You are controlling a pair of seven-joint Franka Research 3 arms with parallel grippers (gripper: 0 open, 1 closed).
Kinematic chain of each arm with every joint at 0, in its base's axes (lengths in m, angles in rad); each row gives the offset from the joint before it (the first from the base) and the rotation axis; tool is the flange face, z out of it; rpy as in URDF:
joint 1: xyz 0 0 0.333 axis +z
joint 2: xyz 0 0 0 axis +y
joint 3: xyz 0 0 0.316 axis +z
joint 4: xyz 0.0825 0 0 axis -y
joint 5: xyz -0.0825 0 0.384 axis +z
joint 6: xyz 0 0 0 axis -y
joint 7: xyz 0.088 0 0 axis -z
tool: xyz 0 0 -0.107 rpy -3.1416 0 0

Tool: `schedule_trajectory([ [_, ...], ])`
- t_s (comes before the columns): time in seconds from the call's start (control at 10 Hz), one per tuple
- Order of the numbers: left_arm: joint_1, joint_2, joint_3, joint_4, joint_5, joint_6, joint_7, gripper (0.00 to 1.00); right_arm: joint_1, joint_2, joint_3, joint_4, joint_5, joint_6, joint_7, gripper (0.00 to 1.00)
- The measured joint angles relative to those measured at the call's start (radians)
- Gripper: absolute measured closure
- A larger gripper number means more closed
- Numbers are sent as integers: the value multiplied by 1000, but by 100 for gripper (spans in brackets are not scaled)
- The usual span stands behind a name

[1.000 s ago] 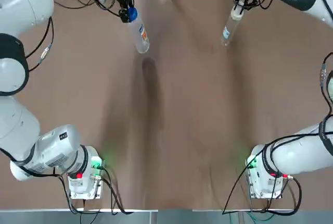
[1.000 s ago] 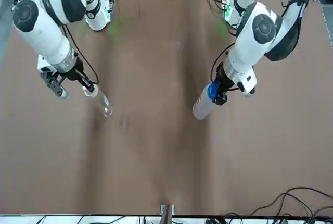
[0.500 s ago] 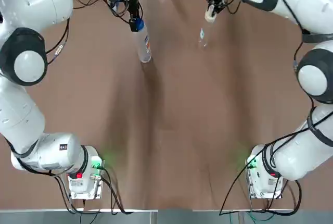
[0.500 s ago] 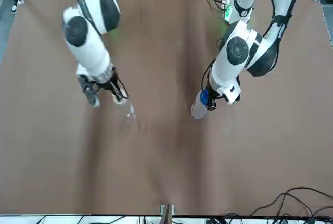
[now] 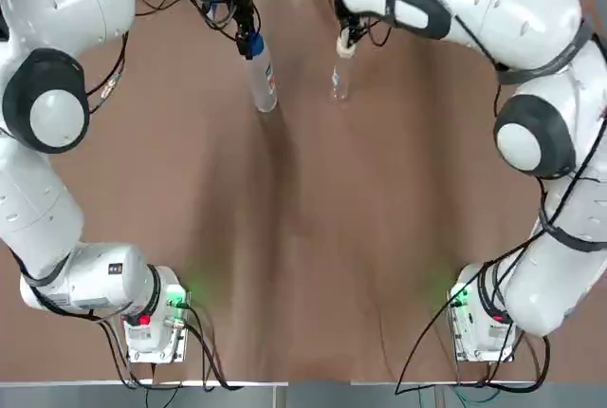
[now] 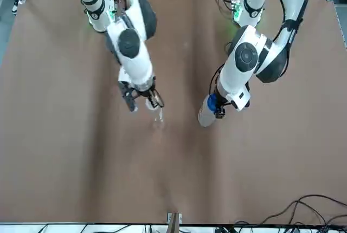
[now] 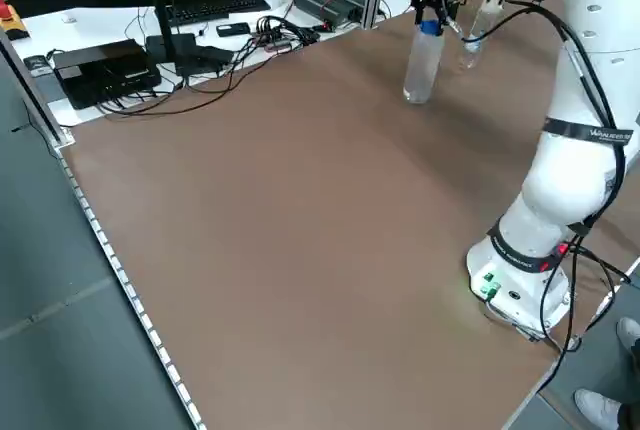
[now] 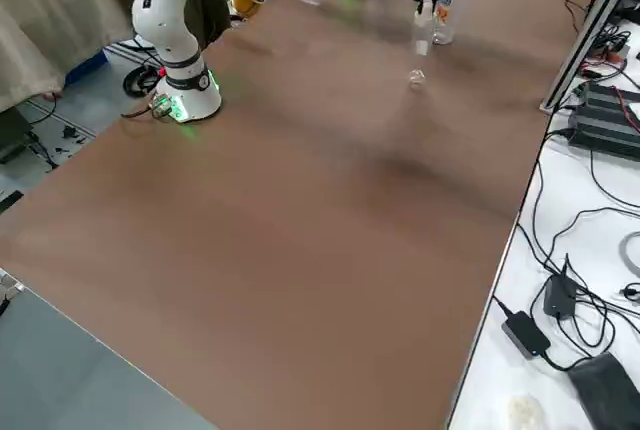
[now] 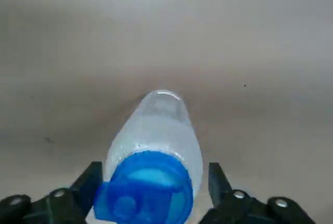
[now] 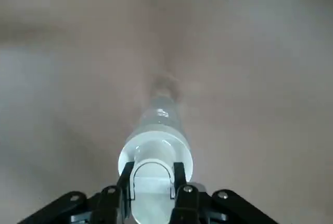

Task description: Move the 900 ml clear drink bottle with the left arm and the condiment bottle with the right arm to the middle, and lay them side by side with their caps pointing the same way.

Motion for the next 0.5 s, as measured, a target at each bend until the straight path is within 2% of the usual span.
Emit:
schedule_trajectory([
  [0.2,0,0,1,4,1,0,0,3,61,0,0,4,0,-2,63,67],
  [0.5,9,0,8,45,5,-15,46,0,72,14,-8,5,-1,-4,97,67],
])
